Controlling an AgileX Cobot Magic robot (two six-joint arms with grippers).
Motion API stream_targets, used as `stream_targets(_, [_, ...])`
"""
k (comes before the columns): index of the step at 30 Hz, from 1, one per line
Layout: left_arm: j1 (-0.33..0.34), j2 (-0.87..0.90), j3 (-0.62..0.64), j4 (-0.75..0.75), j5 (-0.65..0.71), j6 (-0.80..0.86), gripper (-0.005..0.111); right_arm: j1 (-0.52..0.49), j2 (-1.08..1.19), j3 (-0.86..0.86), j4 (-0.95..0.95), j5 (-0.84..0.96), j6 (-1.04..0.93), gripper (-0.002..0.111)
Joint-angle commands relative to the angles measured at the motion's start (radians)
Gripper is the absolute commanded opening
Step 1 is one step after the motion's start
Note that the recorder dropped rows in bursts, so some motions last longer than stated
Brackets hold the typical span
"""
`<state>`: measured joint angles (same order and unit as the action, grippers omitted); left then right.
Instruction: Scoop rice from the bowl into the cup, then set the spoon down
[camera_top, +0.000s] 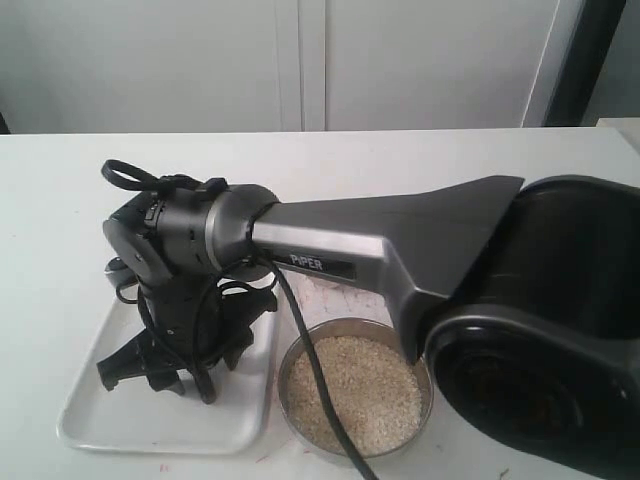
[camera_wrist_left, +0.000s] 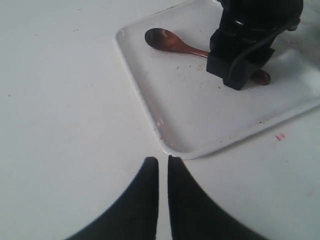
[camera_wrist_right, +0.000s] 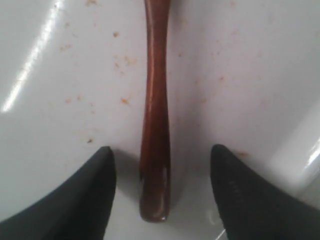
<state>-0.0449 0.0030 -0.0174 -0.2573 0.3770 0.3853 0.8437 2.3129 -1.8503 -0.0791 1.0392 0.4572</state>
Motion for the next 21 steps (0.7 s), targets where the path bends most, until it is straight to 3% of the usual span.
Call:
stream_targets(1, [0.002,-0.003,0.005,-0.011,0.005,0.004,0.014,0.001,-0.041,-0.003,0.004,-0.018,-0.007,0.056])
stream_targets(17, [0.002,-0.003,0.005,-0.011,0.005,0.004,0.014,0.001,-0.472,-0.003,-0.002,-0.237,-0.010,0.055])
stream_targets(21, [0.002,-0.003,0.005,-0.011,0.005,0.004,0.014,0.001,-0.618,-0.003,-0.002,-0.278,-0.012,0.044])
